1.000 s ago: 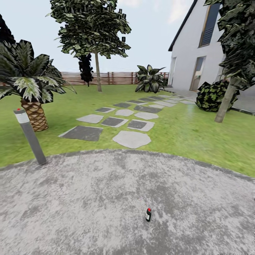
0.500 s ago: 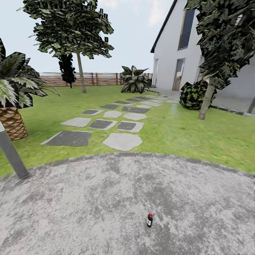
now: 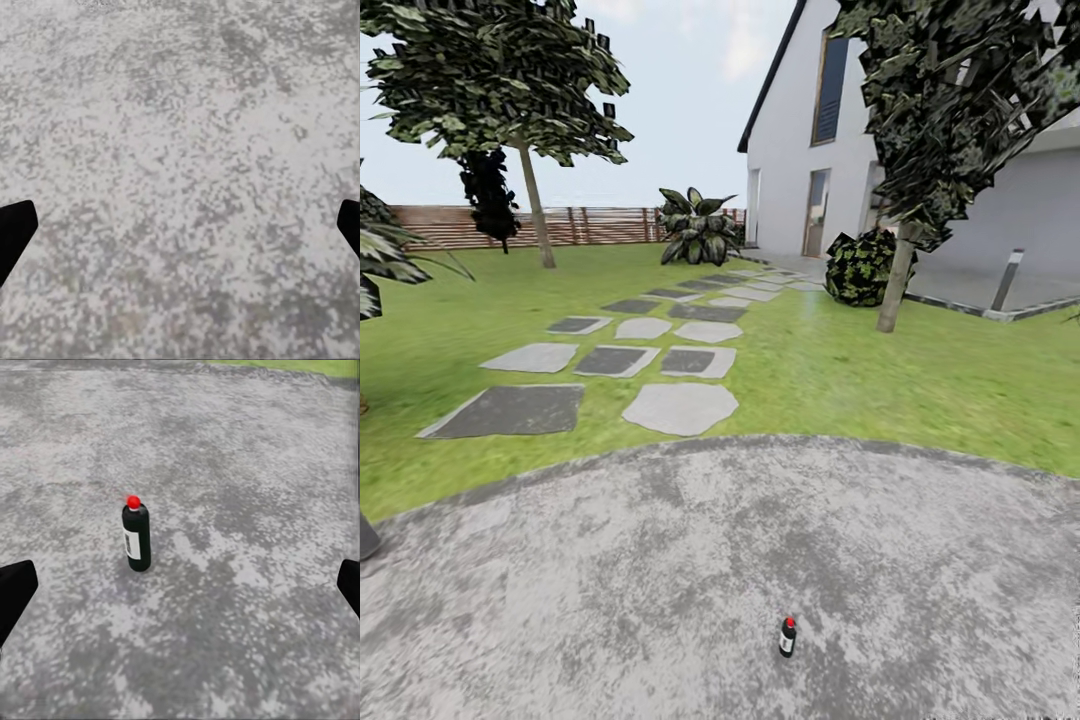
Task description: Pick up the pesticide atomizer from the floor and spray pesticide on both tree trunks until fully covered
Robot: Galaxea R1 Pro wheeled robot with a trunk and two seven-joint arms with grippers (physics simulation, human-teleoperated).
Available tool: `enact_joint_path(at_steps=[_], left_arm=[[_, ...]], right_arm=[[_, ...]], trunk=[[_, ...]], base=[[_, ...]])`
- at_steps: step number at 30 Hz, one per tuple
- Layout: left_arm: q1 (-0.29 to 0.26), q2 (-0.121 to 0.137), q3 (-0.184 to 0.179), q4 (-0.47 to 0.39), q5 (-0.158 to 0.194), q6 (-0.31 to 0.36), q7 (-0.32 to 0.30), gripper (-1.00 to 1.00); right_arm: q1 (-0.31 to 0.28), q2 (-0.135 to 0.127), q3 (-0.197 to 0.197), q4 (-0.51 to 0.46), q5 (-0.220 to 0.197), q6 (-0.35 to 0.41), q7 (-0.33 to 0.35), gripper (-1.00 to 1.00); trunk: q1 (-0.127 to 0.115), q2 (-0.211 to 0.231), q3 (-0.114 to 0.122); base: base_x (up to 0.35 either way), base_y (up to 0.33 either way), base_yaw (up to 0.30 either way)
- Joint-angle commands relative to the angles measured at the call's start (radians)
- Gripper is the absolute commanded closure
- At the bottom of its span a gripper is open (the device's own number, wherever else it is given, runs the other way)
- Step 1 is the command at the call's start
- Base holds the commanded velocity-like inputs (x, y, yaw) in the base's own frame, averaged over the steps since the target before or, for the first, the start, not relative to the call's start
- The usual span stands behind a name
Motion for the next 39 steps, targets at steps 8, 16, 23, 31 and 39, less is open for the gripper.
enact_joint_path(at_steps=[8, 16, 23, 31, 39], left_arm=[[0.0, 0.0, 0.0, 0.0, 0.0, 0.0, 0.0, -1.0], [0.0, 0.0, 0.0, 0.0, -0.001, 0.0, 0.0, -1.0], [0.0, 0.0, 0.0, 0.0, -0.001, 0.0, 0.0, -1.0], [0.0, 0.0, -0.001, 0.0, -0.001, 0.0, 0.0, -1.0], [0.0, 0.0, 0.0, 0.0, -0.001, 0.0, 0.0, -1.0]], right_arm=[[0.0, 0.0, 0.0, 0.0, 0.0, -0.001, 0.0, -1.0], [0.0, 0.0, 0.0, 0.0, 0.0, 0.0, 0.0, -1.0], [0.0, 0.0, 0.0, 0.0, 0.0, -0.001, 0.0, -1.0], [0.0, 0.0, 0.0, 0.0, 0.0, -0.001, 0.0, -1.0], [0.0, 0.0, 0.0, 0.0, 0.0, 0.0, 0.0, -1.0]], trunk=[[0.0, 0.0, 0.003], [0.0, 0.0, 0.006], [0.0, 0.0, 0.009], [0.0, 0.0, 0.012], [0.0, 0.0, 0.015]], base=[[0.142, 0.273, -0.269], [0.123, 0.241, -0.269], [0.109, 0.229, -0.269], [0.046, 0.189, -0.269], [0.002, 0.033, -0.269]])
